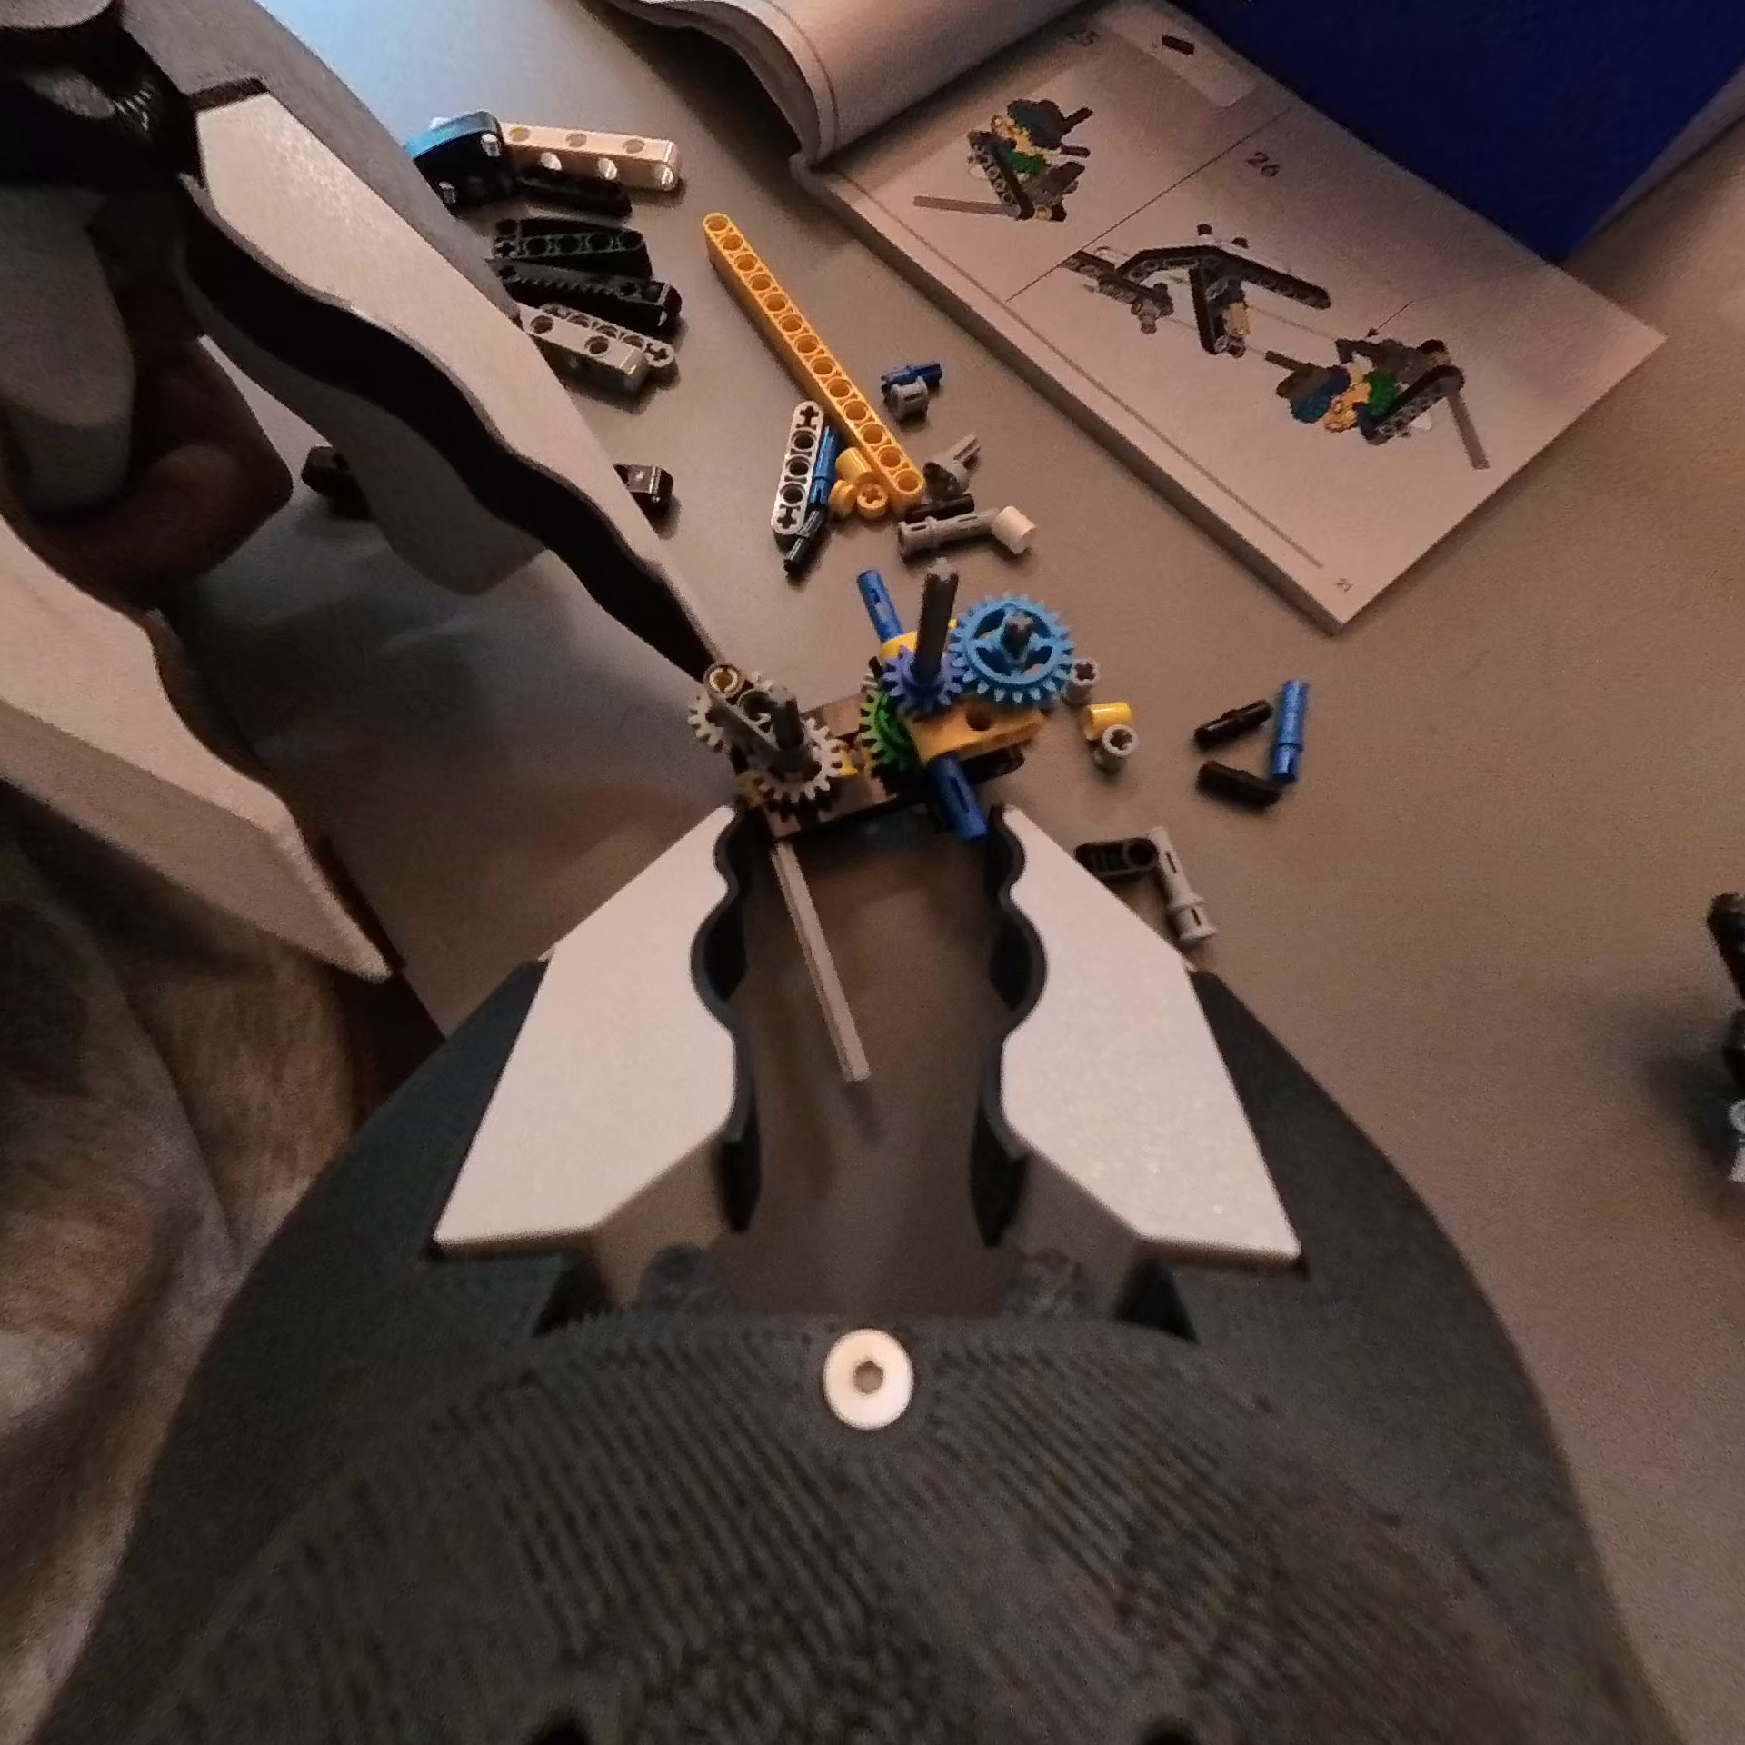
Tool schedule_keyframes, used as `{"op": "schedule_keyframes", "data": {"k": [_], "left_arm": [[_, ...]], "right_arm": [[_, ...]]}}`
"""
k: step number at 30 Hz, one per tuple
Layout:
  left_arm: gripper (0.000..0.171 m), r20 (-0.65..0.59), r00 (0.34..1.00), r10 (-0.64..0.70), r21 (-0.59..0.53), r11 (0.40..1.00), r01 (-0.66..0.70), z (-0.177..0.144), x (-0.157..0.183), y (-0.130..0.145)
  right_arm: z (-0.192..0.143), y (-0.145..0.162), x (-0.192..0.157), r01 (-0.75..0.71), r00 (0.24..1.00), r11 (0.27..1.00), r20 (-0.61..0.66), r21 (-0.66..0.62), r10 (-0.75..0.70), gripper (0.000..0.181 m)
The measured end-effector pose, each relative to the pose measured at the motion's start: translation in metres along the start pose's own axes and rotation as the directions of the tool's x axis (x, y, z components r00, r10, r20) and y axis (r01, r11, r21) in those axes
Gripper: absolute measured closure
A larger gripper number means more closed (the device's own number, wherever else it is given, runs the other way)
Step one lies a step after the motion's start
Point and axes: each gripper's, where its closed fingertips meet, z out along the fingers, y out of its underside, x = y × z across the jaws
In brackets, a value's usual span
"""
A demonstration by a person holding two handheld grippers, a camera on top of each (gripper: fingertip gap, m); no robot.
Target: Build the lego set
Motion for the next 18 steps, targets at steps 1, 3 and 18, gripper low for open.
{"op": "schedule_keyframes", "data": {"k": [1,3,18], "left_arm": [[0.100,0.001,1.000,0.002,0.000,1.000,-0.002,0.0000,0.0001,0.0000],[0.100,0.000,1.000,0.001,0.000,1.000,-0.001,-0.0001,0.0002,0.0001],[0.100,0.005,0.999,-0.052,0.054,0.997,0.051,-0.0089,-0.0096,-0.0075]], "right_arm": [[0.0000,0.0000,0.0000,0.000,1.000,1.000,0.000,0.000,0.000,0.132],[0.0000,0.0001,0.0000,0.000,1.000,1.000,-0.001,0.000,0.000,0.132],[0.0001,0.0004,-0.0014,0.006,1.000,1.000,0.005,-0.001,-0.006,0.124]]}}
